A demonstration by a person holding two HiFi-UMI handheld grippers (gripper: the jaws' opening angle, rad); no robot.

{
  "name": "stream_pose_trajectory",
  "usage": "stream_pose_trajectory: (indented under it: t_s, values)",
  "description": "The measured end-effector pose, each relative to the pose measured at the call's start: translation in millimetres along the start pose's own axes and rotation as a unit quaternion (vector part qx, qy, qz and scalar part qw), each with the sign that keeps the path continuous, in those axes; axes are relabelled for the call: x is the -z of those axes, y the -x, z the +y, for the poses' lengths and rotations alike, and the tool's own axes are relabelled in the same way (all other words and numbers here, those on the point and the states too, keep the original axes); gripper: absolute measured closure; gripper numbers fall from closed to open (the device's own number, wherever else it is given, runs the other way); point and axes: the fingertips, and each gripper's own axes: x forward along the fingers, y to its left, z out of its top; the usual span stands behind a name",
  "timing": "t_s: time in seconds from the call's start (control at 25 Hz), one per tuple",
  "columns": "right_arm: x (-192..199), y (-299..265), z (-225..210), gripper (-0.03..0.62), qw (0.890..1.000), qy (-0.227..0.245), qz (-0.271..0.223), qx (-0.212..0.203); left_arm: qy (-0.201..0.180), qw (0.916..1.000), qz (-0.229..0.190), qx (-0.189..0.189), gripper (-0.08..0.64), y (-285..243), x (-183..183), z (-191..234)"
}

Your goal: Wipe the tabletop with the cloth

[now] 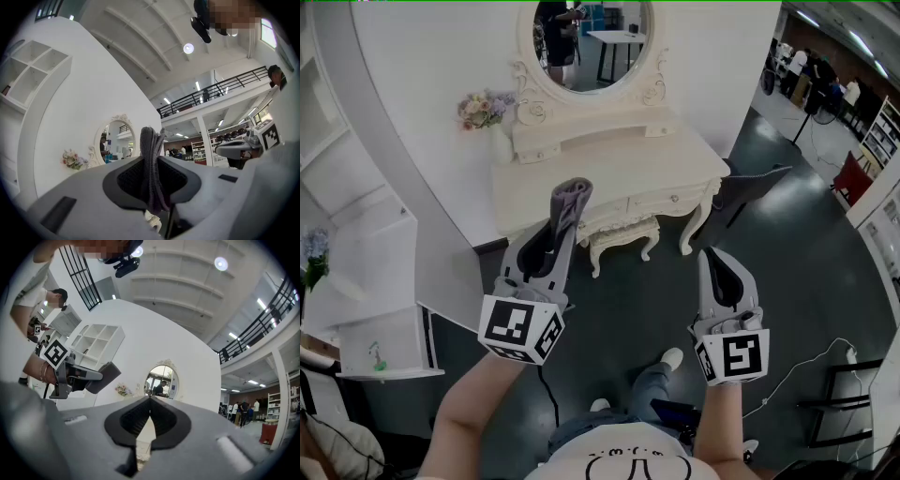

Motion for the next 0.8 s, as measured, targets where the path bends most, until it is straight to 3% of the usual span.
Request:
stream_pose_trajectory:
  t_s: [0.24, 0.4, 0.8]
  values:
    - [3, -3, 3, 0.592, 1.0, 0.003, 0.008, -0.002, -0.04, 0.9987, -0.017, 0.028, 0.477, 10, 2, -29]
    - [12, -14, 0, 0.592, 1.0, -0.003, 0.008, -0.013, -0.015, 0.999, -0.012, 0.041, 0.477, 3, 15, -33]
    - [44, -82, -50, 0.591, 0.999, -0.014, 0.0, -0.032, -0.026, 0.9994, -0.012, -0.022, 0.477, -74, 26, -7]
